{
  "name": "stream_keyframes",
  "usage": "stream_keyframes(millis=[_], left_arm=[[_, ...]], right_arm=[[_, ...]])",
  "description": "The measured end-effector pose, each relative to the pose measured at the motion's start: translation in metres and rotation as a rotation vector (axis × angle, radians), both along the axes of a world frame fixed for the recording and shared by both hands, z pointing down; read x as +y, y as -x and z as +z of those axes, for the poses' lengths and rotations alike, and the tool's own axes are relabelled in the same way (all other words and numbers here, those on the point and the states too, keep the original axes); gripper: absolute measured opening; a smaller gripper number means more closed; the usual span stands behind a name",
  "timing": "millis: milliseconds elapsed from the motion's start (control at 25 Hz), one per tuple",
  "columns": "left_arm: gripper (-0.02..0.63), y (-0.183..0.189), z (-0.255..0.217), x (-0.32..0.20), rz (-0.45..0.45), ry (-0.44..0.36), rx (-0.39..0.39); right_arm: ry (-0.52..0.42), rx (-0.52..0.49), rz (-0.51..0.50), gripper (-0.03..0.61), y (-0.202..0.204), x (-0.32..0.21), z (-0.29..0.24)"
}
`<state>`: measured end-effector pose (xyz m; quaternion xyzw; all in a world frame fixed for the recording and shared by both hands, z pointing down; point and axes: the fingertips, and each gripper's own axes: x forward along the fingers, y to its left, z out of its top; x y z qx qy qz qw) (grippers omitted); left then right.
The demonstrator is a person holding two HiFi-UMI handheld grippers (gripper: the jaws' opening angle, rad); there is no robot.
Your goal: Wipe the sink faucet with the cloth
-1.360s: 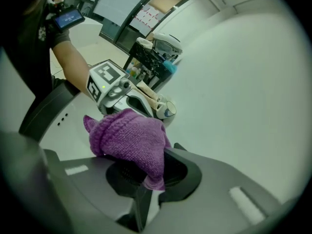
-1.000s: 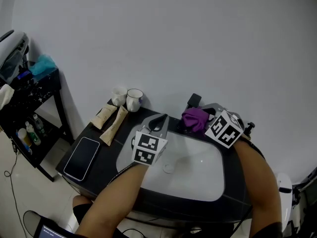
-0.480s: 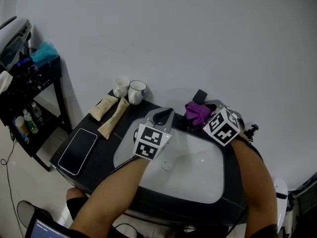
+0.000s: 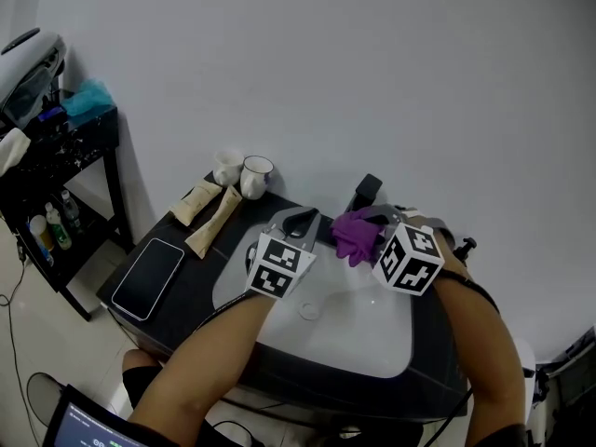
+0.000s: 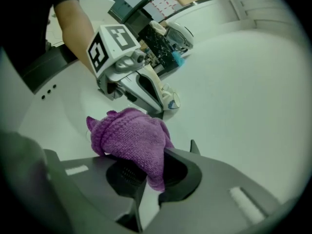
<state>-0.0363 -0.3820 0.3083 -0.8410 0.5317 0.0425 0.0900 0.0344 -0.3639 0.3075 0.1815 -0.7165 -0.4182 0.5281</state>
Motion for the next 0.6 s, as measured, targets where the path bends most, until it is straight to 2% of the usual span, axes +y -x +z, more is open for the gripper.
stream_keyframes(millis=[200, 320, 440, 600], left_arm=[[0.017, 0.008, 0.0, 0.004, -0.015, 0.009, 0.027], [0.017, 0.009, 0.0, 0.005, -0.02, 0.006, 0.032], [0.017, 0.009, -0.001, 0.004, -0.019, 0.003, 0.027], [0.017, 0.01, -0.001, 0.003, -0.02, 0.003, 0.025]], right_arm=[[0.125, -0.096, -0.046, 0.049, -0.002, 0.046, 0.005], [0.169, -0.107, -0.061, 0.049, -0.015, 0.067, 0.034], [0.107, -0.174, -0.023, 0.049, -0.029, 0.054, 0.059], [-0.061, -0.395, 0.103, 0.051, -0.036, 0.004, 0.054]])
